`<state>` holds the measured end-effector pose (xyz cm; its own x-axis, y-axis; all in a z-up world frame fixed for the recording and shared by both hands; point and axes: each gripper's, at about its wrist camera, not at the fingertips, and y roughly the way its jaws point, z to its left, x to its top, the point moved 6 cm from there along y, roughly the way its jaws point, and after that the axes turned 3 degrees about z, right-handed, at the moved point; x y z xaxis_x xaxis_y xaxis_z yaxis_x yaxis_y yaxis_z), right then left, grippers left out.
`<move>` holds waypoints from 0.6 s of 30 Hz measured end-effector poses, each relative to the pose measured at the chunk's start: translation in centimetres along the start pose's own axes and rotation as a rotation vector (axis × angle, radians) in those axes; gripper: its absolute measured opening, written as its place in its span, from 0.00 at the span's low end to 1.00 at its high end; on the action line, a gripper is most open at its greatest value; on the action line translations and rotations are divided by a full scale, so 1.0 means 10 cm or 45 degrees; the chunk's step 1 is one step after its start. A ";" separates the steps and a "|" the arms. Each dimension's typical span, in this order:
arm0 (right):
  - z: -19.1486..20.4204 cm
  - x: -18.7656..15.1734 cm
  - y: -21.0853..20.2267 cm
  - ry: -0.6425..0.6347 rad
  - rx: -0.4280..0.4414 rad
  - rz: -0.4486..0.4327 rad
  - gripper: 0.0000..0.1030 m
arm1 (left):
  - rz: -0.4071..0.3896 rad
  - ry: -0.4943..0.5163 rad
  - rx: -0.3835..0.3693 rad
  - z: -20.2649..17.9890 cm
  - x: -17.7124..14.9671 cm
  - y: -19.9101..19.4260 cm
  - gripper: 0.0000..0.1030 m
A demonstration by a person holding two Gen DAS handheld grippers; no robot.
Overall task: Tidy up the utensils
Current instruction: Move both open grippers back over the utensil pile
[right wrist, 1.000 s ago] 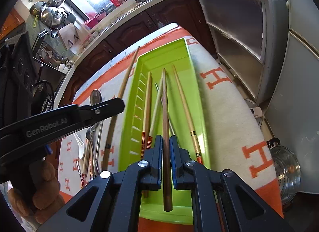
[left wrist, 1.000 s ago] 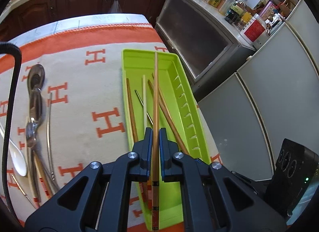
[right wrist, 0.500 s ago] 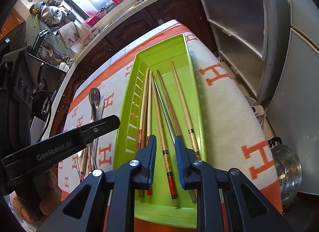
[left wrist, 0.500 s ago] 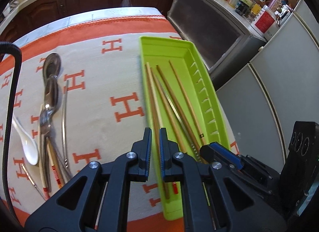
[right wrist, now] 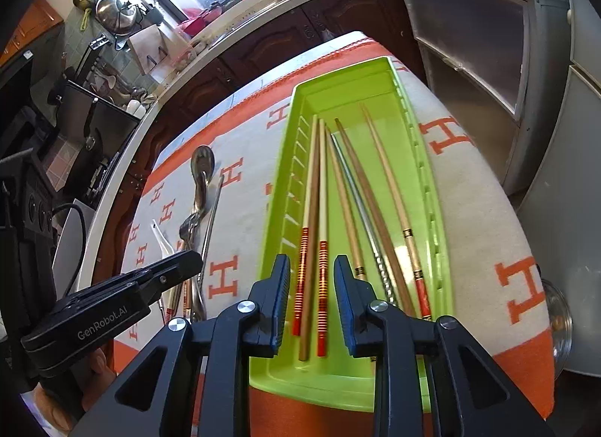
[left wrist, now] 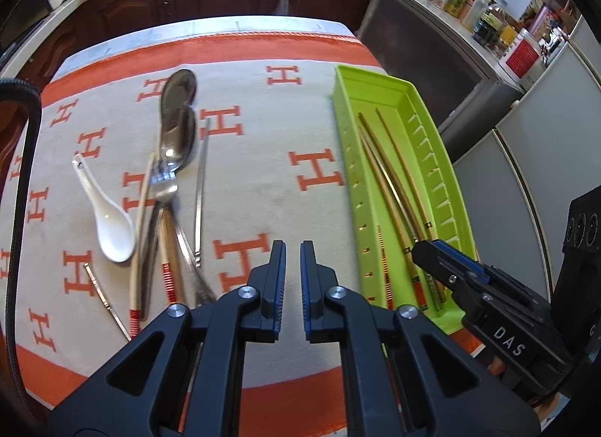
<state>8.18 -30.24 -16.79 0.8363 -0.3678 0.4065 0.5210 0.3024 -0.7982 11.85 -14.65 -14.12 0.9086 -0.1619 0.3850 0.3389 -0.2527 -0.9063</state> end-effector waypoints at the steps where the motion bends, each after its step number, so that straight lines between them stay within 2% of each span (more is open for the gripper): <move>1: 0.03 0.01 -0.01 -0.007 0.004 0.000 0.27 | -0.008 -0.005 0.006 0.05 -0.02 -0.02 0.05; 9: 0.38 -0.07 0.02 -0.105 0.017 0.017 0.27 | -0.060 -0.043 0.088 0.45 -0.17 -0.20 0.05; 18: 0.88 -0.21 0.17 -0.251 0.038 0.084 0.27 | -0.099 -0.126 0.140 0.95 -0.38 -0.31 0.05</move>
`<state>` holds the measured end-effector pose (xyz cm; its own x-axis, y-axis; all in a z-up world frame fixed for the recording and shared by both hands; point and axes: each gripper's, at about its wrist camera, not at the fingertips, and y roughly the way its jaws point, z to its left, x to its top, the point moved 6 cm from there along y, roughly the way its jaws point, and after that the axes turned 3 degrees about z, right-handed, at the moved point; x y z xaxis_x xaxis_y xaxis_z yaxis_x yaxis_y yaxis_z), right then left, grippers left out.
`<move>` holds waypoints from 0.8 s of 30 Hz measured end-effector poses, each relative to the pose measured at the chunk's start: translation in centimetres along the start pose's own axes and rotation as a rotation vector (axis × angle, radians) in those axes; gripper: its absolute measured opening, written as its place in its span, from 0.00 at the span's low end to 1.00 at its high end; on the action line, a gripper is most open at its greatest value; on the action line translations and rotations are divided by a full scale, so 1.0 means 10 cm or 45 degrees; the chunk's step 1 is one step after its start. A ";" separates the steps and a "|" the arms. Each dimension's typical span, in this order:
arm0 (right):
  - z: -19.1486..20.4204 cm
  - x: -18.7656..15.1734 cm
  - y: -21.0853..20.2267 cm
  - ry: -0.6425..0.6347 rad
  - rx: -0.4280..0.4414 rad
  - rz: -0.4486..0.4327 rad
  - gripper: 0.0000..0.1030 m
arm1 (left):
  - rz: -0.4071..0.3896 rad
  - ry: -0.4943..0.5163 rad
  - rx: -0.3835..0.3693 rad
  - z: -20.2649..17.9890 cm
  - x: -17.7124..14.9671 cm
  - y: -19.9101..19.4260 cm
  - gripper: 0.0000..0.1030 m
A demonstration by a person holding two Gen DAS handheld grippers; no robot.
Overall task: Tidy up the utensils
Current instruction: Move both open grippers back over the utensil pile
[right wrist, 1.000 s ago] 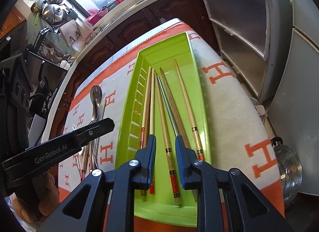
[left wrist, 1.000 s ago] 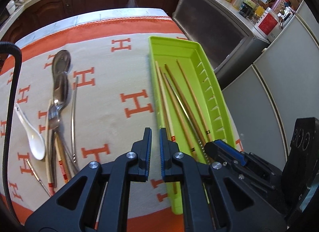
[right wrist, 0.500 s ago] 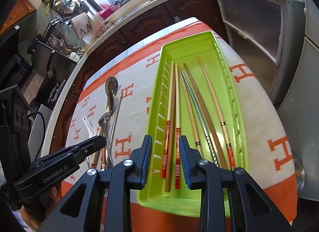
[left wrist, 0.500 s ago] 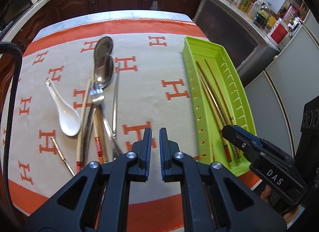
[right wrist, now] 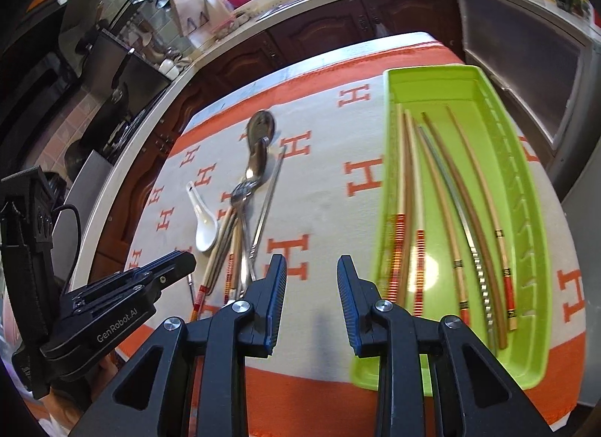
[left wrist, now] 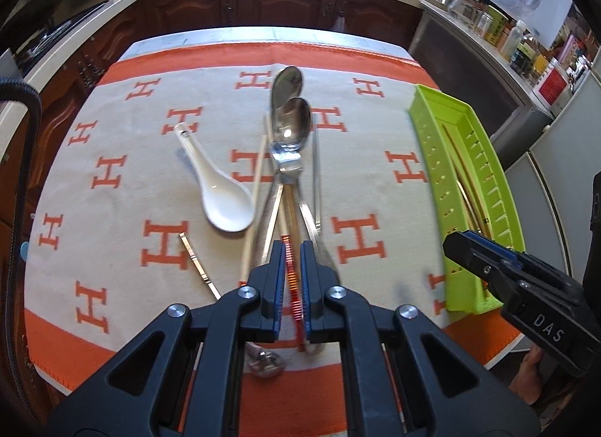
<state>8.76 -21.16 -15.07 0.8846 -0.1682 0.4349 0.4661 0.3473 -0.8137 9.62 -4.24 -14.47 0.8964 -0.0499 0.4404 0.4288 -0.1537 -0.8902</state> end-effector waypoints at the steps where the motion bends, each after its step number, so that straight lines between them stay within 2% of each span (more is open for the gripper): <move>1: 0.08 -0.01 0.03 -0.021 0.002 0.009 0.27 | -0.001 -0.012 0.004 0.07 -0.02 0.00 0.05; 14: 1.02 -0.15 0.58 -0.244 0.064 0.193 0.27 | -0.004 -0.147 0.037 0.77 -0.32 -0.02 0.05; 24: 1.27 -0.27 0.98 -0.249 0.062 0.305 0.27 | -0.001 -0.218 0.027 1.14 -0.49 -0.01 0.05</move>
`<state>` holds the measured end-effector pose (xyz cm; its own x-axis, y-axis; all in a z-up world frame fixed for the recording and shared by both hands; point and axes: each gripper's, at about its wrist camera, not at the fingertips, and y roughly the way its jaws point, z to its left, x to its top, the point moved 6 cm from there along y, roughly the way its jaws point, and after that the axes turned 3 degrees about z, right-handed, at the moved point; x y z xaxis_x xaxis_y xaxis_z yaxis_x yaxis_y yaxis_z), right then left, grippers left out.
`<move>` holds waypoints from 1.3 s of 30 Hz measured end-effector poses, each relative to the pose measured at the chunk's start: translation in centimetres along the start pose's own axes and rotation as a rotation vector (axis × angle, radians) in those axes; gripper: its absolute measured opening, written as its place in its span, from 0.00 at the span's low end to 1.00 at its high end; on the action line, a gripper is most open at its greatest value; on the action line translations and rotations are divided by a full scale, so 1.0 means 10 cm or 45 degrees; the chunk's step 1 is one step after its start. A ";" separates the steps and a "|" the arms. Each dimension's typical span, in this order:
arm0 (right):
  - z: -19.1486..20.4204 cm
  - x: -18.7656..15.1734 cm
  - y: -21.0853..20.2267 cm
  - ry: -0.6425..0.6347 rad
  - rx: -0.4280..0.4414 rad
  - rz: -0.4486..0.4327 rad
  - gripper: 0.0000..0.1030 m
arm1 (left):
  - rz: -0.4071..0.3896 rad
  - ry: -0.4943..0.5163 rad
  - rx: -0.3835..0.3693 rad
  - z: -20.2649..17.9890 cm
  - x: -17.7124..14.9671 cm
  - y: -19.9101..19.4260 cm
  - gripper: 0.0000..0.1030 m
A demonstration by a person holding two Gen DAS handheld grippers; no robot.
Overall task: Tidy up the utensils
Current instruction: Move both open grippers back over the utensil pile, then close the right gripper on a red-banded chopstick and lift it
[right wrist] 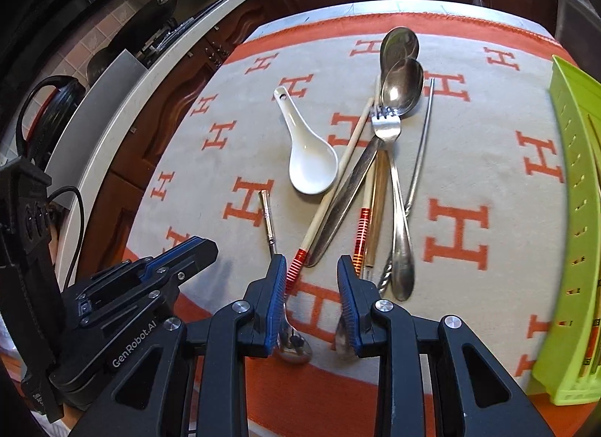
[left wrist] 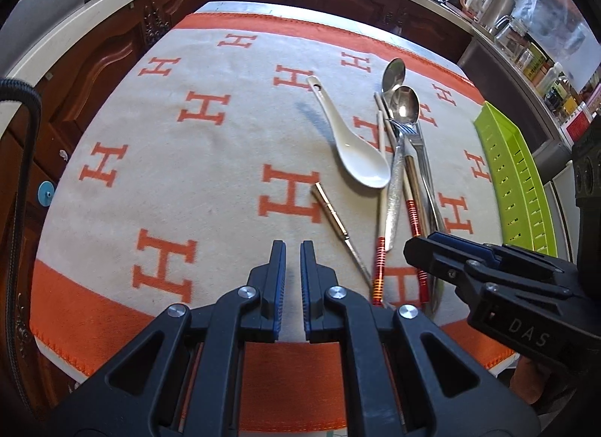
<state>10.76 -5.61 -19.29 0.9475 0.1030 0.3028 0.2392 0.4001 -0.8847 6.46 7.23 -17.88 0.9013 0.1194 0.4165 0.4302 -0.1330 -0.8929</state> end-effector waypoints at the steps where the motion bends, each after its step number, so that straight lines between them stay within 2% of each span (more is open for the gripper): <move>1: 0.01 0.00 0.03 0.006 -0.004 0.008 0.27 | 0.000 -0.011 -0.005 0.04 -0.01 0.00 0.05; 11: 0.05 0.03 0.28 0.033 -0.036 0.050 0.27 | 0.013 -0.062 -0.031 0.20 -0.02 0.05 0.05; 20: 0.17 0.06 0.36 -0.016 -0.059 0.053 0.27 | 0.022 -0.083 -0.037 0.25 -0.02 0.09 0.05; 25: 0.22 0.02 0.37 -0.091 -0.156 0.027 0.17 | 0.024 -0.074 -0.044 0.23 -0.02 0.10 0.05; 28: 0.23 -0.01 0.36 -0.106 -0.178 0.023 0.12 | 0.021 -0.069 -0.046 0.21 -0.02 0.09 0.05; 39: 0.02 -0.05 0.24 0.010 -0.082 0.015 0.05 | 0.029 -0.049 -0.073 0.13 -0.02 0.08 0.05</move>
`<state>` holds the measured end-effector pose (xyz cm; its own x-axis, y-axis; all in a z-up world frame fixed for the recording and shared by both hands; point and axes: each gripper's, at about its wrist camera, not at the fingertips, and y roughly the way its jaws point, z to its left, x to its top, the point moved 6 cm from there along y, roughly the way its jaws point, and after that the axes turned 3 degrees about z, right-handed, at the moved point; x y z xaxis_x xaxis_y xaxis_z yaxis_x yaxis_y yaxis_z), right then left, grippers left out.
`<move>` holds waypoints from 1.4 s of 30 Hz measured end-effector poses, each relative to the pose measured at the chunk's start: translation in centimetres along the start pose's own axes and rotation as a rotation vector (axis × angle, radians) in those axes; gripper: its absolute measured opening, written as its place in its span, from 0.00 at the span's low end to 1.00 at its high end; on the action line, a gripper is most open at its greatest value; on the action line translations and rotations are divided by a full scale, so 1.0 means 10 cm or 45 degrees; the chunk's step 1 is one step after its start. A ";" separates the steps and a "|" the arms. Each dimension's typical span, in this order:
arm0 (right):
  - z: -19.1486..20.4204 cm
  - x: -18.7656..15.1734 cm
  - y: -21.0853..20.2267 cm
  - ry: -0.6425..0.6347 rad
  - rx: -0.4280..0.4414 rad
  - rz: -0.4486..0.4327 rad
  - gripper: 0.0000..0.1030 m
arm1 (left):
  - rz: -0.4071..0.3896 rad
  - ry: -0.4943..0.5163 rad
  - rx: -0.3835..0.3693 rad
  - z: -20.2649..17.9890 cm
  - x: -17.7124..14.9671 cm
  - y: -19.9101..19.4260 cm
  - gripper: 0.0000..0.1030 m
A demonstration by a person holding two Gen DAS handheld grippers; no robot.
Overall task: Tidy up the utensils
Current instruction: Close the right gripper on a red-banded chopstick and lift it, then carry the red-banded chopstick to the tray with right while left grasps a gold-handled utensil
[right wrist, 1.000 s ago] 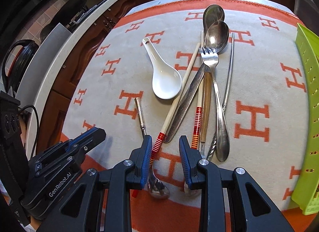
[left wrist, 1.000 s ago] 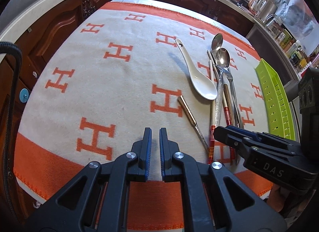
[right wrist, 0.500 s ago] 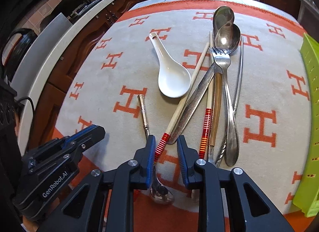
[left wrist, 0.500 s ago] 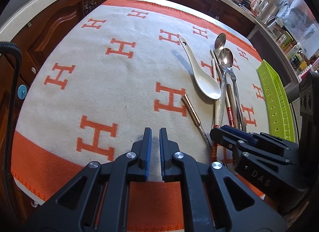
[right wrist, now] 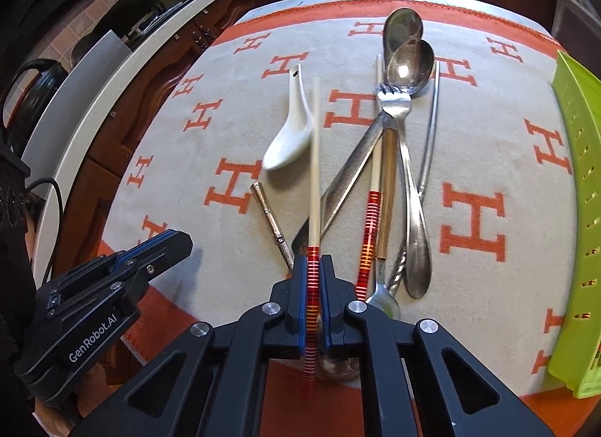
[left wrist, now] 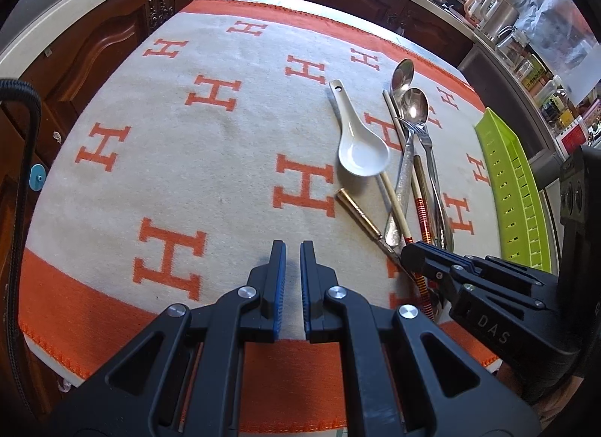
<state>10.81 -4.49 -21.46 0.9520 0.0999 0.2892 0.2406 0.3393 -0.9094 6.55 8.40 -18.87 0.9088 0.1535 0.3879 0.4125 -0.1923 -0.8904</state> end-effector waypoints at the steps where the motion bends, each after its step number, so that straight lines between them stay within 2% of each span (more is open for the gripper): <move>1: -0.03 0.00 -0.03 0.019 0.015 -0.010 0.05 | 0.003 0.001 -0.009 -0.01 0.00 0.00 0.05; 10: -0.26 0.02 -0.28 0.117 0.106 -0.087 0.05 | 0.091 -0.018 -0.170 -0.26 -0.01 0.13 0.05; 16: -0.42 0.04 -0.53 0.135 0.113 -0.183 0.05 | 0.209 -0.083 -0.310 -0.47 -0.01 0.29 0.04; 20: -0.54 0.04 -0.66 0.147 0.123 -0.231 0.05 | 0.254 -0.121 -0.335 -0.60 0.03 0.35 0.05; 22: -0.61 0.03 -0.73 0.154 0.131 -0.253 0.05 | 0.259 -0.125 -0.312 -0.66 0.06 0.36 0.05; 28: -0.84 -0.01 -0.94 0.172 0.145 -0.331 0.05 | 0.282 -0.124 -0.157 -0.81 0.07 0.44 0.05; 30: -0.92 -0.02 -1.01 0.181 0.154 -0.351 0.05 | 0.280 -0.114 -0.098 -0.84 0.07 0.46 0.13; 33: -1.01 -0.06 -1.10 0.182 0.164 -0.380 0.05 | 0.283 -0.106 -0.040 -0.93 0.06 0.48 0.18; 42: -1.17 -0.11 -1.34 0.172 0.168 -0.459 0.05 | 0.287 -0.057 0.149 -1.10 0.07 0.57 0.20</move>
<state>8.73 -20.04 -13.11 0.8293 -0.1684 0.5328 0.5458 0.4482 -0.7080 10.20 -3.28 -21.08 0.9723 0.1628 0.1679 0.1875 -0.1133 -0.9757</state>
